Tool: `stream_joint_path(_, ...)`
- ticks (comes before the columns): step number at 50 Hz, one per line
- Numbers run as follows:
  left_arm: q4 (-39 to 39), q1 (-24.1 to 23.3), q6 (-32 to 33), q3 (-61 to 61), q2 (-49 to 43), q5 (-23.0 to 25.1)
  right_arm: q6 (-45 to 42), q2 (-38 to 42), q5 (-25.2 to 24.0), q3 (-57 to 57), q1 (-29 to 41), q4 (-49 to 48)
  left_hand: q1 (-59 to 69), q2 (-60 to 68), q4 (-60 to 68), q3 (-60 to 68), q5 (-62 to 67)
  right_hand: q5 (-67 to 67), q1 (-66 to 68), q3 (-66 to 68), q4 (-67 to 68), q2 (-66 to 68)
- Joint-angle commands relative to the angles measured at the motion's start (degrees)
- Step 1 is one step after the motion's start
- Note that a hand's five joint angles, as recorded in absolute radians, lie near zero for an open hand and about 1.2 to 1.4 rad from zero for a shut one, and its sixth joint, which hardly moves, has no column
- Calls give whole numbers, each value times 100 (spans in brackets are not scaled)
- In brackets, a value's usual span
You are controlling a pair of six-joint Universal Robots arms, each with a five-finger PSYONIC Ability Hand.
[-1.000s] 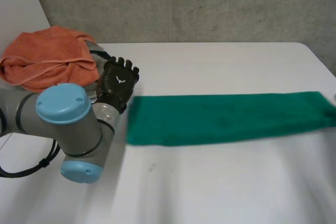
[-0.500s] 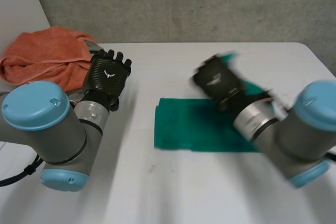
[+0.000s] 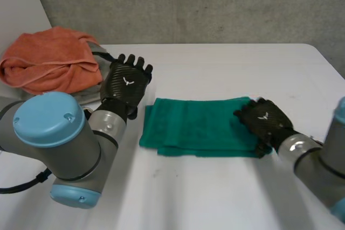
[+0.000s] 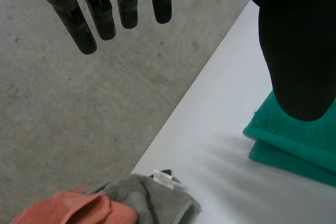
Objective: Fold the laundry.
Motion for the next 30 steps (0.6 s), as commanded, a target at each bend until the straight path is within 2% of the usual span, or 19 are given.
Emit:
stream_joint_path(1,4,-69,-13,12,-32,0,-27,218,-449,156,-624,182,-154,-159,-168,-185,-276,4836,4840,4820,4814,4833)
stream_joint_path(2,-5,-69,-13,12,-32,0,-27,254,-388,147,-720,130,-154,-159,-168,-185,-276,6440,6444,6424,6419,6438)
stream_joint_path(7,-13,-69,-13,-14,-32,0,-97,53,200,147,-1020,-327,-154,-159,-168,-185,-276,6457,6460,6440,6435,6454)
stream_joint_path(12,-13,-69,-13,-23,47,-18,-369,-299,325,24,-898,-424,-154,-159,-168,-185,-276,6457,6460,6440,6435,6454)
stream_joint_path(20,-22,-25,-13,-49,153,-53,-739,-274,18,-424,929,-880,-154,-159,-168,-185,-276,6457,6460,6440,6435,6454)
stream_joint_path(24,-22,10,-74,-67,179,-62,-774,6,-447,-319,1904,-1486,-154,-159,-168,-185,-276,6457,6460,6440,6435,6454)
stream_joint_path(30,-136,72,-662,-85,285,-53,-730,693,-669,-266,2267,-1619,-154,-159,-168,-185,-276,6457,6460,6440,6435,6454)
